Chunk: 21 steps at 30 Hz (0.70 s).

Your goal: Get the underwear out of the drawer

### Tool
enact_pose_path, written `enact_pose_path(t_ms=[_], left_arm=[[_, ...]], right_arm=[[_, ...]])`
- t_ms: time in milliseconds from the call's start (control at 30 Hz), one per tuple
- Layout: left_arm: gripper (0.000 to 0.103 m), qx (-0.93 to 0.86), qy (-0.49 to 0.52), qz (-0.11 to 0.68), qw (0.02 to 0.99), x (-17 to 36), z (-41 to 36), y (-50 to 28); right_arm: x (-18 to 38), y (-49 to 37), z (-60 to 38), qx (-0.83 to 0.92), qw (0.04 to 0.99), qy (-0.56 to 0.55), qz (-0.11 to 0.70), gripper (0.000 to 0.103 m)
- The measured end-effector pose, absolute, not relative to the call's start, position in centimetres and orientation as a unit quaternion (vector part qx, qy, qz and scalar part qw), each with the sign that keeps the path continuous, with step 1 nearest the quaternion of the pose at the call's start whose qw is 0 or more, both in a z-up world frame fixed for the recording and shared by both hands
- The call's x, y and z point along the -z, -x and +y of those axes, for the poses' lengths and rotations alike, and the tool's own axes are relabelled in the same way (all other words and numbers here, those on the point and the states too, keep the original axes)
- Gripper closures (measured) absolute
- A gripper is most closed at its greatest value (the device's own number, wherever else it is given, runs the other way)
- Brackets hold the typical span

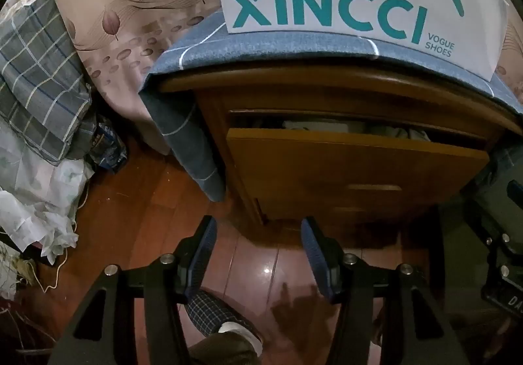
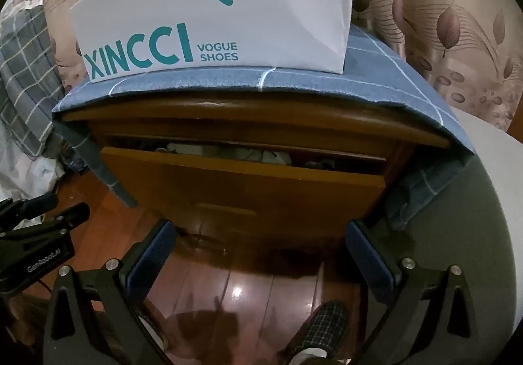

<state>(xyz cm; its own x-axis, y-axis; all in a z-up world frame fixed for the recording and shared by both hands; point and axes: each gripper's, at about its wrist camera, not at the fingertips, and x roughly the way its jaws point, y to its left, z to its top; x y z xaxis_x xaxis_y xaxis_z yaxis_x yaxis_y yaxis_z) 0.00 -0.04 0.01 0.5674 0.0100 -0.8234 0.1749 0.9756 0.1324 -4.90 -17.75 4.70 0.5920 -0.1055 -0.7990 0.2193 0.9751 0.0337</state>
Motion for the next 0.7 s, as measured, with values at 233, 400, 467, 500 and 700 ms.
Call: enact_pose_path(t_ms=[233, 400, 467, 500, 700], left_arm=[[0.048, 0.054, -0.09, 0.461, 0.881, 0.3, 0.0, 0.5], [0.048, 0.05, -0.096, 0.463, 0.88, 0.3, 0.0, 0.1], [0.048, 0.05, -0.096, 0.465, 0.879, 0.4, 0.0, 0.1], [0.048, 0.05, -0.096, 0.465, 0.879, 0.4, 0.0, 0.1], [0.048, 0.047, -0.101, 0.465, 0.878, 0.5, -0.1, 0.0]], right_arm=[[-5.0, 5.3, -17.3, 0.087, 0.895, -0.052, 0.435, 0.0], [-4.9, 4.9, -16.9, 0.087, 0.894, -0.042, 0.438, 0.0], [-5.0, 4.9, -17.0, 0.086, 0.894, -0.043, 0.438, 0.0], [-5.0, 4.9, -17.0, 0.087, 0.894, -0.042, 0.437, 0.0], [-4.9, 5.0, -17.2, 0.089, 0.894, -0.046, 0.438, 0.0]])
